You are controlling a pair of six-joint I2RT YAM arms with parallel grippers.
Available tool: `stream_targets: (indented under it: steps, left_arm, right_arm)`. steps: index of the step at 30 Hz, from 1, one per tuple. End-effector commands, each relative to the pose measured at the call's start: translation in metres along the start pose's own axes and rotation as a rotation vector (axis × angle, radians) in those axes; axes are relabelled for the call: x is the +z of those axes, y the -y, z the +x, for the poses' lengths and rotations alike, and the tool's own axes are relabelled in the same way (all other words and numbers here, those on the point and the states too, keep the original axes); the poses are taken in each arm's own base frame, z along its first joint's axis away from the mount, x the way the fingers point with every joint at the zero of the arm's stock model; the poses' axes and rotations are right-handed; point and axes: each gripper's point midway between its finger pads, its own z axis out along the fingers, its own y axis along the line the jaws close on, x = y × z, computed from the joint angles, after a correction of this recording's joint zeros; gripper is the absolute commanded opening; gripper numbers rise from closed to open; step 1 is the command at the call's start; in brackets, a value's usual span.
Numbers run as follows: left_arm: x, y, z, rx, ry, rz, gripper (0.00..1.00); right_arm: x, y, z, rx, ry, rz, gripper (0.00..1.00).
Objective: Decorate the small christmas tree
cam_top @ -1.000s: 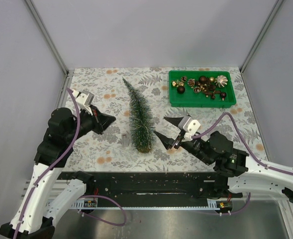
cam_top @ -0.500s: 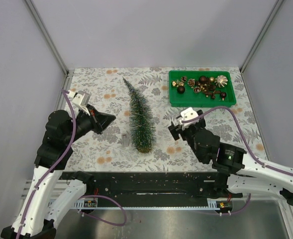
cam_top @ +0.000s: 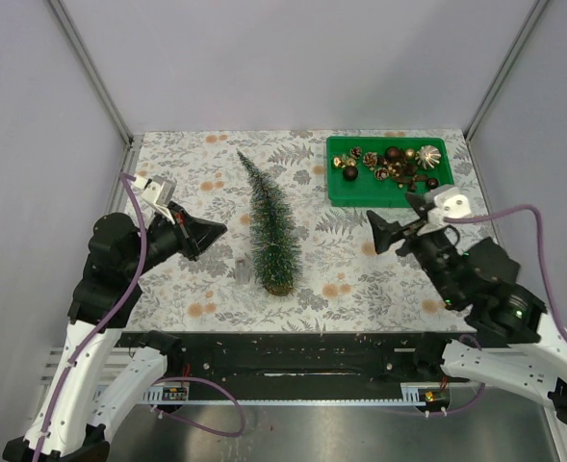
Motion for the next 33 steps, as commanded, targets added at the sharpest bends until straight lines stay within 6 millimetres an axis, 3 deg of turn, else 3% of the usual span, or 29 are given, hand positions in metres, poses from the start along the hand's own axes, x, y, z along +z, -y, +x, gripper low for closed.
stream_targets:
  steps: [1,3,9,12,15,21,26,30,33]
  left_arm:
    - [-0.002,0.012,-0.014,0.027,0.054,0.056,0.00]
    - [-0.002,0.014,-0.014,0.025,0.053,0.064,0.00]
    - [-0.004,0.016,-0.015,0.024,0.059,0.073,0.00]
    - [-0.005,0.017,-0.015,0.026,0.054,0.073,0.00]
    - [-0.005,0.017,-0.014,0.030,0.052,0.077,0.00]
    - [-0.005,0.018,-0.012,0.023,0.045,0.084,0.00]
    - [-0.005,0.018,-0.011,0.016,0.043,0.085,0.00]
    - [-0.004,0.018,-0.011,0.016,0.043,0.085,0.00]
    - [-0.004,0.018,-0.011,0.017,0.044,0.086,0.00]
  right_arm:
    - [-0.028,-0.029,-0.050,0.032,0.130,-0.290,0.85]
    - [-0.028,-0.040,-0.048,0.009,0.118,-0.344,0.84]
    - [-0.018,-0.088,-0.013,-0.040,0.015,-0.525,0.86]
    - [-0.025,-0.111,0.004,-0.047,-0.016,-0.646,0.88]
    - [-0.033,-0.126,0.007,-0.061,0.005,-0.740,0.89]
    - [-0.020,-0.133,0.014,-0.116,0.004,-0.739,0.87]
    - [-0.001,-0.134,0.026,-0.182,0.003,-0.693,0.77]
    - [0.007,-0.134,0.024,-0.200,0.048,-0.665,0.65]
    - [0.009,-0.135,0.017,-0.203,0.078,-0.660,0.48]
